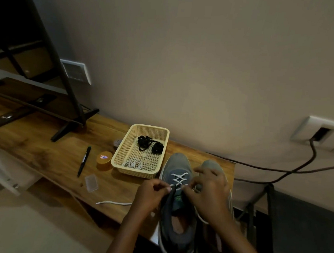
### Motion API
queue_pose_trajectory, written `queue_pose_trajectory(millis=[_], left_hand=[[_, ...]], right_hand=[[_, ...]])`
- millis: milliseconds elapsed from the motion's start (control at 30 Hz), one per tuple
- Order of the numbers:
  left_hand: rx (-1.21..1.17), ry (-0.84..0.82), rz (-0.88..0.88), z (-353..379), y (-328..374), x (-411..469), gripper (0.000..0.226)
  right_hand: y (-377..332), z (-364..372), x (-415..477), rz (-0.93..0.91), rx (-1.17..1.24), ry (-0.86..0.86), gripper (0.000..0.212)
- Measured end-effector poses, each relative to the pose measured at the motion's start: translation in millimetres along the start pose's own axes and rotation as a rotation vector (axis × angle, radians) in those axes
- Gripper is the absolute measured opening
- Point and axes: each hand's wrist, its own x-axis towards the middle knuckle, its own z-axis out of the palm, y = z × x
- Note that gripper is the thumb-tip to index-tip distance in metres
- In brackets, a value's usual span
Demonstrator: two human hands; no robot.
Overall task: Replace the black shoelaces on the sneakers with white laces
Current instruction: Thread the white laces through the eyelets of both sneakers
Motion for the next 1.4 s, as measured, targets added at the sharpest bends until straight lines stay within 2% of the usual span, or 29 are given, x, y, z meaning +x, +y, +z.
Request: queue_pose_trajectory(millis=[100,267,400,500,700,833,967,1100,1200,1400], left_hand=[[-0.032,-0.002,-0.017,1,-1,3,0.019],[-0.019,-0.039,-0.019,3,0,9,0.018],[0.118,-0.047,-0.049,7,-2,15,0.022],[0.238,-0.008,-0.079,10,0,13,0.022],[0.322,0.029,-0.079,14,9,7,0.011],[0.339,0.172,-0.077,-3,3,9,0.015],[0.345,0.258,0.02,-13,2,1,0.016],[0.507,0.181,0.188,-7,9,-6,0.008],[0.642,0.164,0.234,-1,11,-5,0.007],[0.653,0.345,0.088,-9,11,-6,0.004]], right_hand=[[-5,21,-10,-0.029,-0.16,-0.043,0.027],[-3,43,-7,-0.122,-0.226,0.13,0.029],[-3,46,-7,-0.151,-0.269,0.216,0.029],[0,48,-7,-0.154,-0.264,0.219,0.029],[-2,51,-7,-0.121,-0.238,0.277,0.029],[-2,53,-9,-0.102,-0.226,0.287,0.033],[-3,54,-10,-0.107,-0.229,0.283,0.03],[-3,54,-9,-0.118,-0.249,0.293,0.029],[-3,55,-9,-0.125,-0.269,0.28,0.026],[-4,52,-10,-0.129,-0.274,0.281,0.029]])
